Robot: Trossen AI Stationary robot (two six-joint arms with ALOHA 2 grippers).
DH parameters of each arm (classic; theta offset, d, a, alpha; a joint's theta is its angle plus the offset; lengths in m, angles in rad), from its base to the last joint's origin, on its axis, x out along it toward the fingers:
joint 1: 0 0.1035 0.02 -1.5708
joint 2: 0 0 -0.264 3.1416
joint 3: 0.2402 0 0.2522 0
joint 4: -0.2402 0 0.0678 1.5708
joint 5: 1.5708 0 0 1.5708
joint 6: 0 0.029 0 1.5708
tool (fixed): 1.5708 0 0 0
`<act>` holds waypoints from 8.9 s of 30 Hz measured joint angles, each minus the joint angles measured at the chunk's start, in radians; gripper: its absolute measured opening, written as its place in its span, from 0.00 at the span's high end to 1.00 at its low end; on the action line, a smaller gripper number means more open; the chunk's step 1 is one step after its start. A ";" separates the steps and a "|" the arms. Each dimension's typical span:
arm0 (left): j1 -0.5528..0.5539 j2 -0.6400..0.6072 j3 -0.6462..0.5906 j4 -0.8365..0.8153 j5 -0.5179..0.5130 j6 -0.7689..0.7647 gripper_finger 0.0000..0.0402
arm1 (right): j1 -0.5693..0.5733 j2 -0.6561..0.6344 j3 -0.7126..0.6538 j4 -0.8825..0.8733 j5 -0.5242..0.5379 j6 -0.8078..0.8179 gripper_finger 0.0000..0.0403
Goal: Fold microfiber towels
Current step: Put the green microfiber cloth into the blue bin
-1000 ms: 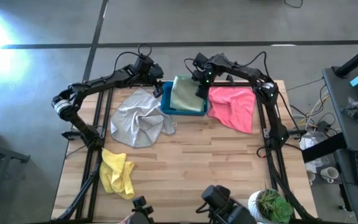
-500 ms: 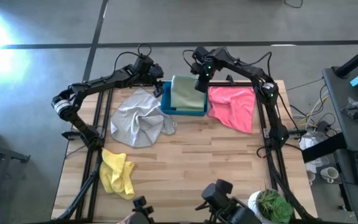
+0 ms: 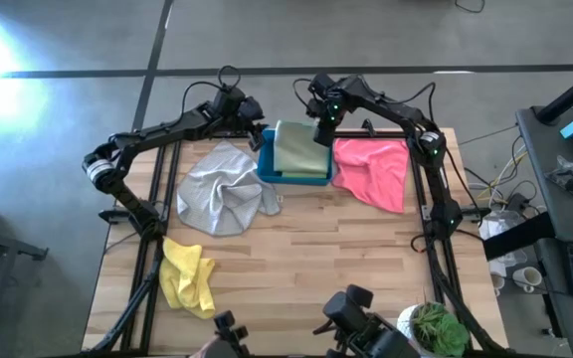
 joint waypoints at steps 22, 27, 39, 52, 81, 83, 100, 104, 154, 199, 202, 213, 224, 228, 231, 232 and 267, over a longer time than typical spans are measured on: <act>0.010 0.000 -0.006 0.048 -0.091 -0.029 0.66 | -0.113 -0.028 0.139 -0.021 -0.007 0.009 0.64; 0.009 0.000 -0.006 0.090 -0.105 -0.031 0.66 | -0.142 -0.028 0.138 -0.020 -0.009 -0.019 0.64; 0.011 0.000 -0.005 0.007 -0.366 -0.291 0.66 | -0.168 -0.028 0.138 -0.016 -0.020 -0.083 0.64; 0.054 0.030 -0.028 0.047 -0.101 -0.574 0.42 | -0.172 -0.028 0.138 0.020 -0.145 -0.117 0.64; 0.222 0.352 0.280 0.264 0.537 -0.550 0.42 | -0.252 0.092 0.104 0.020 -0.571 -0.191 0.65; 0.237 0.351 0.310 0.219 0.538 -0.550 0.42 | -0.262 0.092 0.109 0.020 -0.577 -0.184 0.65; 0.269 0.351 0.342 0.048 0.543 -0.545 0.42 | -0.399 0.178 0.114 0.059 -0.907 0.256 0.65; 0.269 0.378 0.342 0.033 0.585 -0.553 0.42 | -0.395 0.189 0.114 0.044 -0.910 0.264 0.65; 0.202 0.556 0.342 0.046 0.682 -0.516 0.42 | -0.295 0.193 0.100 -0.031 -0.818 0.085 0.65; 0.202 0.556 0.342 0.075 0.628 -0.517 0.64 | -0.225 0.193 0.130 -0.183 -0.747 -0.175 0.65; 0.202 0.556 0.342 0.075 0.628 -0.519 0.64 | -0.211 0.193 0.130 -0.176 -0.682 -0.175 0.65; 0.199 0.556 0.354 0.076 0.628 -0.518 0.64 | -0.191 0.193 0.136 -0.162 -0.558 -0.200 0.77; 0.182 0.555 0.355 0.075 0.628 -0.517 0.64 | -0.191 0.193 0.137 -0.157 -0.558 -0.184 0.97; 0.174 0.555 0.355 0.069 0.628 -0.460 0.67 | -0.191 0.193 0.137 -0.155 -0.558 -0.184 0.98; 0.171 0.555 0.355 0.070 0.628 -0.443 0.68 | -0.191 0.193 0.137 -0.154 -0.557 -0.184 0.98; 0.170 0.555 0.356 0.070 0.628 -0.442 0.68 | -0.191 0.193 0.138 -0.154 -0.557 -0.184 0.98; 0.103 0.491 0.365 -0.030 0.560 -0.316 0.98 | -0.126 0.131 0.178 -0.207 -0.559 -0.156 0.98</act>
